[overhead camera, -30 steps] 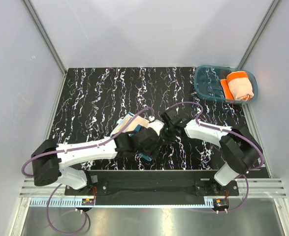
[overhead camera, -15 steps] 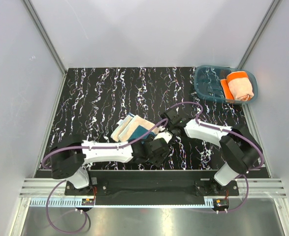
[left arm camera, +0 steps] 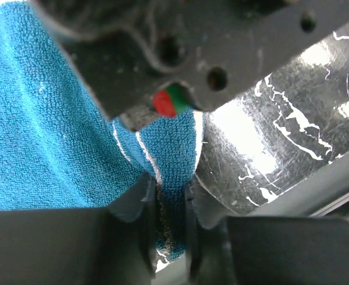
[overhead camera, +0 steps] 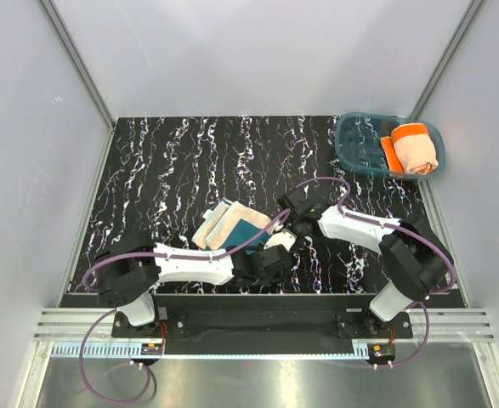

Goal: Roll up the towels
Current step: Roll the towel

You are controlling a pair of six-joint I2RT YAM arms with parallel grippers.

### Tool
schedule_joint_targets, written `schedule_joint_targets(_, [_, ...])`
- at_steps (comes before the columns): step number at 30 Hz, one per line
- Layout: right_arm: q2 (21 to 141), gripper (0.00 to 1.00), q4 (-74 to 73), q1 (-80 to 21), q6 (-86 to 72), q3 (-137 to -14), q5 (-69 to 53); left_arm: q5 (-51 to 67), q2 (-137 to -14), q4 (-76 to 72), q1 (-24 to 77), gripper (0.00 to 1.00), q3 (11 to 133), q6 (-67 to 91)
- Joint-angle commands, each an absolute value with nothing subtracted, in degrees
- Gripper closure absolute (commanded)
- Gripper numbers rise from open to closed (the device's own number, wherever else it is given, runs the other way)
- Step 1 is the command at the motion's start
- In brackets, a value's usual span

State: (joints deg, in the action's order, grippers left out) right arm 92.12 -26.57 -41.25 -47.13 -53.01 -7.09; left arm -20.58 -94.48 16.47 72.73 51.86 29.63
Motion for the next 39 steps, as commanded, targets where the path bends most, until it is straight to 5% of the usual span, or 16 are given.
schedule_joint_targets(1, [91.06, 0.74, -29.26, -42.1, -46.58, -54.67, -8.18, -18.03, -95.72, 12.23, 73.13, 0.92, 49.13, 31.2])
schedule_joint_targets(4, [91.05, 0.7, -30.41, -42.1, -46.23, -55.02, -7.39, -15.75, -93.88, 10.29, 72.69, 0.95, 47.82, 31.64])
schedule_joint_targets(9, [91.41, 0.38, -34.88, -41.49, -44.65, -57.82, -4.49, -9.94, -90.89, 6.77, 70.49, 0.96, 44.75, 32.78])
schedule_joint_targets(12, [90.44, 0.32, -36.99, -39.39, -43.34, -59.76, -3.25, -3.54, -89.12, 2.66, 67.42, 0.96, 42.11, 33.75])
schedule_joint_targets(23, [82.19, 0.3, -40.19, -30.67, -37.8, -68.38, -2.19, 15.45, -85.96, -8.87, 56.7, 0.96, 34.89, 39.98])
schedule_joint_targets(39, [74.18, 0.34, -1.33, -30.59, -46.32, -36.31, -25.84, 38.66, -88.94, -29.6, 43.6, 0.95, 27.69, 56.77])
